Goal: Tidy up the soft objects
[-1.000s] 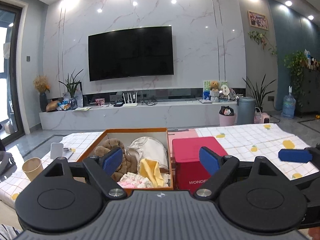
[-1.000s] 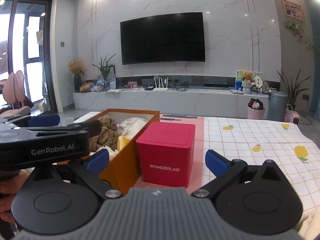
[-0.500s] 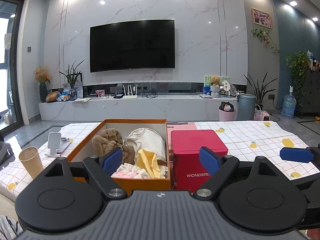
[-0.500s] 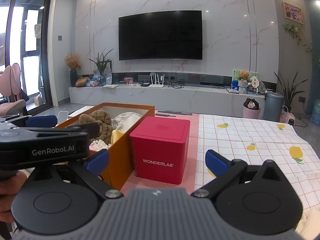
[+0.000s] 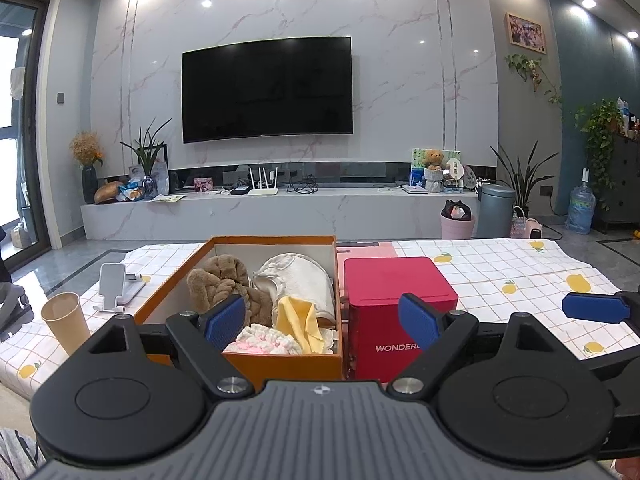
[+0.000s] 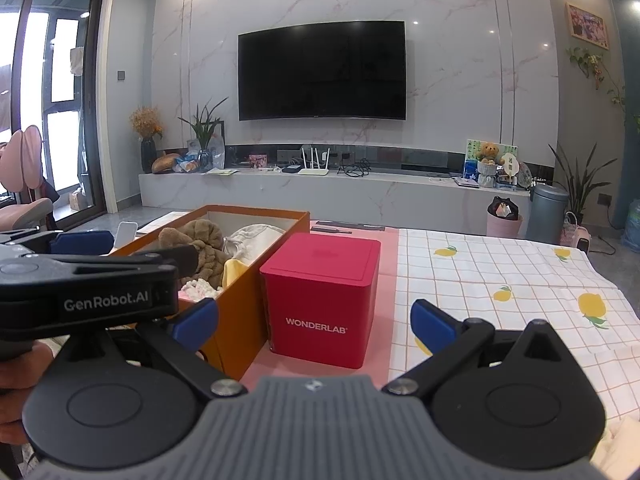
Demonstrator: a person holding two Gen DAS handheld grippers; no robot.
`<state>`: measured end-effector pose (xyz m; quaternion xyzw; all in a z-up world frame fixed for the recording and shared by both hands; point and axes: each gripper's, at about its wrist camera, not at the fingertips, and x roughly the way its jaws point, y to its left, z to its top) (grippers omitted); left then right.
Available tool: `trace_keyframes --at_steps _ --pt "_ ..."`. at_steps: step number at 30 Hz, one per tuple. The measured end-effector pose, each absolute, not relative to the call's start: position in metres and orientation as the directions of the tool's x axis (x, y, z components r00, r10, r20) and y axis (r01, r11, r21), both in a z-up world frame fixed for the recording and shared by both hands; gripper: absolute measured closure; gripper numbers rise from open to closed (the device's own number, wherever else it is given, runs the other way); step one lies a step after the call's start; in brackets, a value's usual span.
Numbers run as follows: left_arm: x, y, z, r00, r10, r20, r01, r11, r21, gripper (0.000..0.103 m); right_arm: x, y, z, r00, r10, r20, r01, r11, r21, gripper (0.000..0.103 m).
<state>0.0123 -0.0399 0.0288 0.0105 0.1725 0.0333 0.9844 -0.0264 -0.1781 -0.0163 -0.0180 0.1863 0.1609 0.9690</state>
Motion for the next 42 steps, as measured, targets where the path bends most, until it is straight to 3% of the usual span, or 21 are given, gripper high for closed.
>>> trace_keyframes --at_steps 42 --pt "0.0138 -0.0404 0.0233 0.933 0.082 -0.35 -0.074 0.997 0.035 0.002 -0.0239 -0.1763 -0.0175 0.874 0.294 -0.387 -0.314 0.949 0.012 0.003"
